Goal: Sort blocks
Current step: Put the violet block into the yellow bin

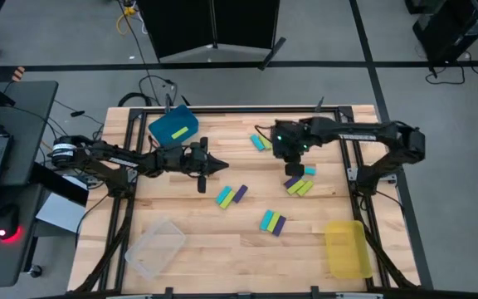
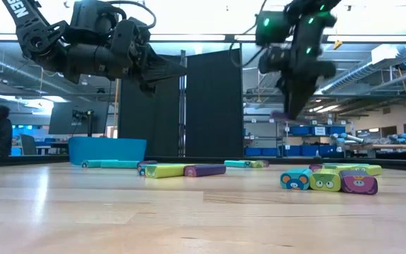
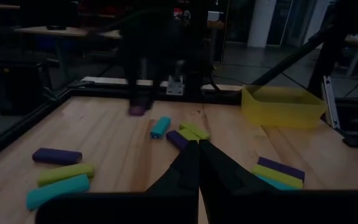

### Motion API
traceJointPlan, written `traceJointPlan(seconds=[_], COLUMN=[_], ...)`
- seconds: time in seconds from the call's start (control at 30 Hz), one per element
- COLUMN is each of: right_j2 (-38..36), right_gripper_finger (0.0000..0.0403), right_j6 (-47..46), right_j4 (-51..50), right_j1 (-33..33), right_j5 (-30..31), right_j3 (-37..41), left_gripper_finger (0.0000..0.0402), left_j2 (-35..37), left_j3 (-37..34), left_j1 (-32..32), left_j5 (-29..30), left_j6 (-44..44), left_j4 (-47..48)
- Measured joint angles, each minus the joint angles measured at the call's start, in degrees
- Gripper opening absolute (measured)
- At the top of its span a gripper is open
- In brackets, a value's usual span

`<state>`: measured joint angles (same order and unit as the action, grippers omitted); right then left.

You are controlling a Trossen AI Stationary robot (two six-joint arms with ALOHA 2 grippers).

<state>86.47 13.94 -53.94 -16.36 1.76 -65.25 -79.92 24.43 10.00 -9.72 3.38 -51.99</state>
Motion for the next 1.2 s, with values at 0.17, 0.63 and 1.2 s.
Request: traceJointPlan(seconds=[0.17, 0.63, 1.2], right_j2=[-4.42, -11.67, -10.4], right_gripper_finger=[0.0107, 0.0107, 0.0107], right_j6=[-11.28, -46.55, -80.89], right_j4=[-5.24, -13.1, -15.71], right_j1=[8.12, 33.72, 57.07], right_j5=[-1.37, -1.53, -1.49], right_j3=[0.0, 0.0, 1.93], left_gripper_finger=[0.001, 0.001, 0.001], left_j2=[0.0, 0.0, 0.0], left_j3=[0.02, 0.04, 0.04], left_j1=[0.0, 0.0, 0.0], left_j5=[0.02, 0.04, -0.74], left_j6=[-0.04, -0.09, -0.09], left_j4=[0.02, 0.36, 0.63])
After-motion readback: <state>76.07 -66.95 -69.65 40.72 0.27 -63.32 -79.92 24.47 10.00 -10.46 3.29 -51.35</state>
